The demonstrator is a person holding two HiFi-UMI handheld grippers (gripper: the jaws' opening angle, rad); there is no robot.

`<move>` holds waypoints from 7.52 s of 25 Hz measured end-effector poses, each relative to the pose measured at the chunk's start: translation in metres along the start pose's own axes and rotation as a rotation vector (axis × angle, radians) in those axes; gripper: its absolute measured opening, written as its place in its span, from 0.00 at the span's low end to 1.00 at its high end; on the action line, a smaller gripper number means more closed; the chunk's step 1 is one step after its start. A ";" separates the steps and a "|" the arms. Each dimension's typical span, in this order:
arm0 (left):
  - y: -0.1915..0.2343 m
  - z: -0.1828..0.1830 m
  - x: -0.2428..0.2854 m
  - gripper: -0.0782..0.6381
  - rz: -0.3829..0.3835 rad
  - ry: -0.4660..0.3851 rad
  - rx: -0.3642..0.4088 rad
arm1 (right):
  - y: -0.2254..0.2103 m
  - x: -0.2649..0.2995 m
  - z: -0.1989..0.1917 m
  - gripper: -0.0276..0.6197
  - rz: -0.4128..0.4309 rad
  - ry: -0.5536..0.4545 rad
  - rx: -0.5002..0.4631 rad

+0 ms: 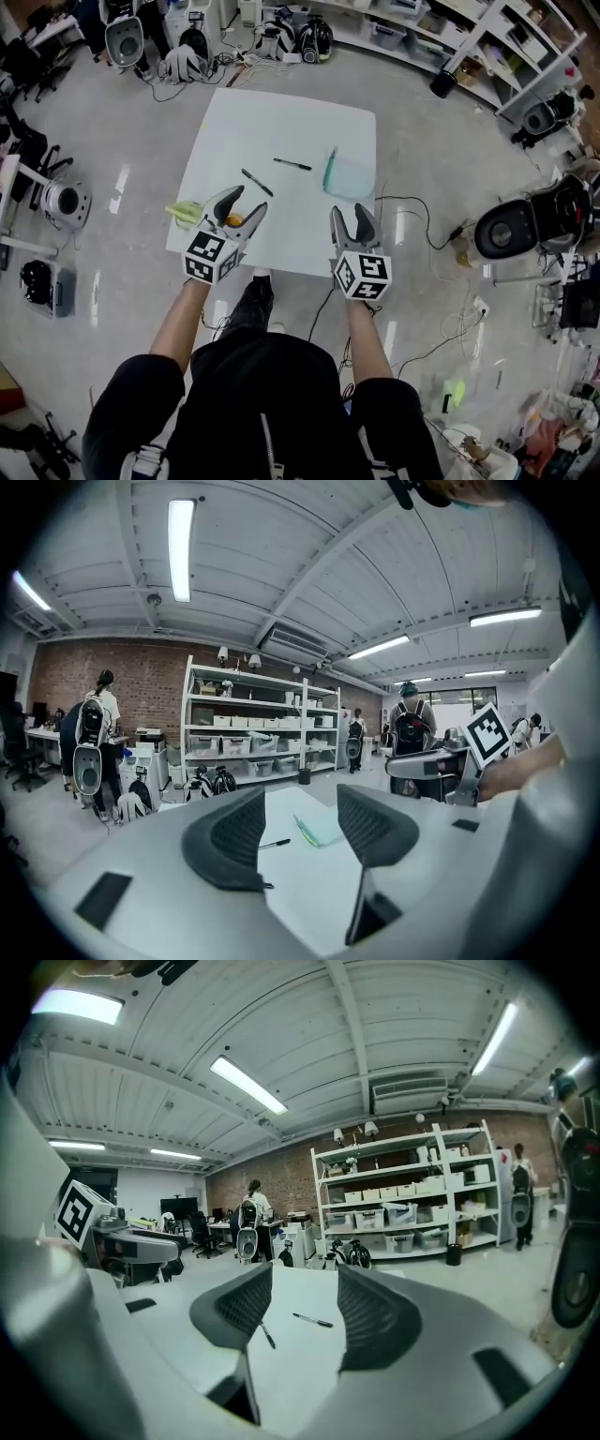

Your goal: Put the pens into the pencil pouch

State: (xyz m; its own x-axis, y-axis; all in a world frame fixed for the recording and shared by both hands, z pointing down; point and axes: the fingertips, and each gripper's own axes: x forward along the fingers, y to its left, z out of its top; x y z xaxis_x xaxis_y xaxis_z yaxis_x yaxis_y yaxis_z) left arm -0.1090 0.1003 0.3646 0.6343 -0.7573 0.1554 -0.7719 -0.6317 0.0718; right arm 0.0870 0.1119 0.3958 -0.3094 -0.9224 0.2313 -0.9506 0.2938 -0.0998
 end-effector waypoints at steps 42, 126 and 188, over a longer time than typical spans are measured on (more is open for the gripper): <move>0.117 -0.039 0.212 0.46 -0.116 0.146 -0.055 | -0.088 0.199 -0.024 0.36 -0.105 0.173 0.014; 0.140 -0.275 0.279 0.32 -0.542 0.834 0.541 | -0.134 0.235 -0.161 0.10 -0.071 0.533 0.128; 0.029 -0.237 0.313 0.17 -0.801 0.781 0.546 | -0.135 0.230 -0.162 0.10 -0.028 0.497 0.173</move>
State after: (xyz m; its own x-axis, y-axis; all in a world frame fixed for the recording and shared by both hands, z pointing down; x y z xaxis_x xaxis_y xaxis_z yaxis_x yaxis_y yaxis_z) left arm 0.0569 -0.1159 0.6484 0.5781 0.0554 0.8141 0.0578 -0.9980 0.0268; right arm 0.1403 -0.0989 0.6195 -0.2977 -0.6866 0.6633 -0.9539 0.1858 -0.2357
